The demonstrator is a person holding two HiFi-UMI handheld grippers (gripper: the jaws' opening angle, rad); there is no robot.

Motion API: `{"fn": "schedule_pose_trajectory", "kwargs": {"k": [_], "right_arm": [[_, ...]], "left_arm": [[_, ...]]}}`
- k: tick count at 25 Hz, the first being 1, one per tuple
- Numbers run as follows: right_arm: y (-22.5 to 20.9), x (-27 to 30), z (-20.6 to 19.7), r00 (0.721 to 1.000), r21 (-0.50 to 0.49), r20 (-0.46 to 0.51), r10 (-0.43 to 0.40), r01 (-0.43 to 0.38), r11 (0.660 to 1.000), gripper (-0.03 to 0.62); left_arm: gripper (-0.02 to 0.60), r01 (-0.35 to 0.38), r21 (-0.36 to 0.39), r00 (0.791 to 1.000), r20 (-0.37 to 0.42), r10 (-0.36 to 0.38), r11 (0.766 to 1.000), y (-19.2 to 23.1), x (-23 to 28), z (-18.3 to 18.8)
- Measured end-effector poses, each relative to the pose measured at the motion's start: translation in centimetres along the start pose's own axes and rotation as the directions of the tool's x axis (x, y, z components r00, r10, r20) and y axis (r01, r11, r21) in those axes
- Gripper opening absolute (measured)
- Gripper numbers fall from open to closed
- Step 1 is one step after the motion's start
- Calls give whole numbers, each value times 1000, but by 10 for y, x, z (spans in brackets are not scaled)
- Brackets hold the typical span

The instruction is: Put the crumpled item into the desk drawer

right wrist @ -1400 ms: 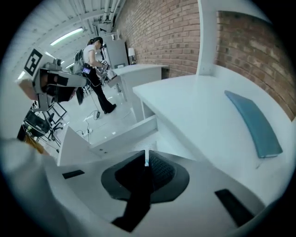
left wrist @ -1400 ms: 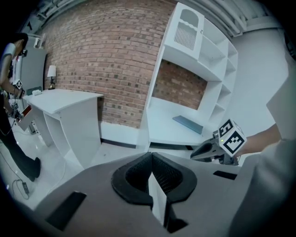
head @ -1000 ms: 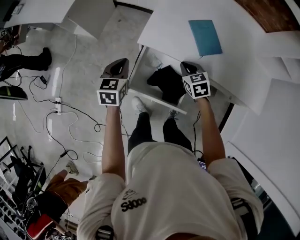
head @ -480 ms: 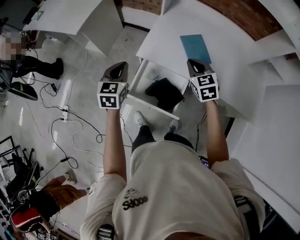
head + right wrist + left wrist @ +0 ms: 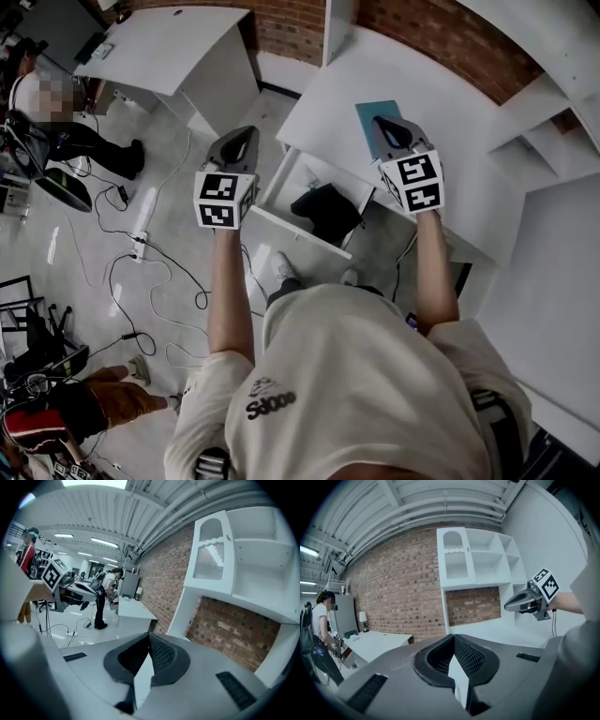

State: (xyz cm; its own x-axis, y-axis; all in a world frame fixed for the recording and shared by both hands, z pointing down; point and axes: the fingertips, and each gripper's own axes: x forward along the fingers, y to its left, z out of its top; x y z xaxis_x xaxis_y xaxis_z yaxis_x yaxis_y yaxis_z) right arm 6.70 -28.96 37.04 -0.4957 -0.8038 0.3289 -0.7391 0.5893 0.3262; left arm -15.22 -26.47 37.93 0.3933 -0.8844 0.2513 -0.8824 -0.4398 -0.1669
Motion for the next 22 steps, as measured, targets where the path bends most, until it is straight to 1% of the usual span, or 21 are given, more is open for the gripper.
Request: {"fn": "schedule_pose_trajectory", "kwargs": {"k": [5,8,15,19,22], "right_arm": [[-12,-23,32,997,-39,79,-12,15,999,6],[-16,-32,47,992,-57,124,-9,17,998,6],[-12,-49,75,979,-63,199,33,-21,998,6],[-6,-54,89,971,-82,236,46,-28,996,6],[-2,-57,99,966,-102,254,51,-26,994,6]], "left_arm": [[18,-37,65,995,99,30,997,-9,-15,45],[18,-45,87,990,140,32,995,-15,-21,64],[18,-54,139,982,188,27,989,-23,-39,97],[18,-70,147,977,210,38,987,-25,-46,104],[18,-71,156,977,212,37,985,-27,-50,108]]}}
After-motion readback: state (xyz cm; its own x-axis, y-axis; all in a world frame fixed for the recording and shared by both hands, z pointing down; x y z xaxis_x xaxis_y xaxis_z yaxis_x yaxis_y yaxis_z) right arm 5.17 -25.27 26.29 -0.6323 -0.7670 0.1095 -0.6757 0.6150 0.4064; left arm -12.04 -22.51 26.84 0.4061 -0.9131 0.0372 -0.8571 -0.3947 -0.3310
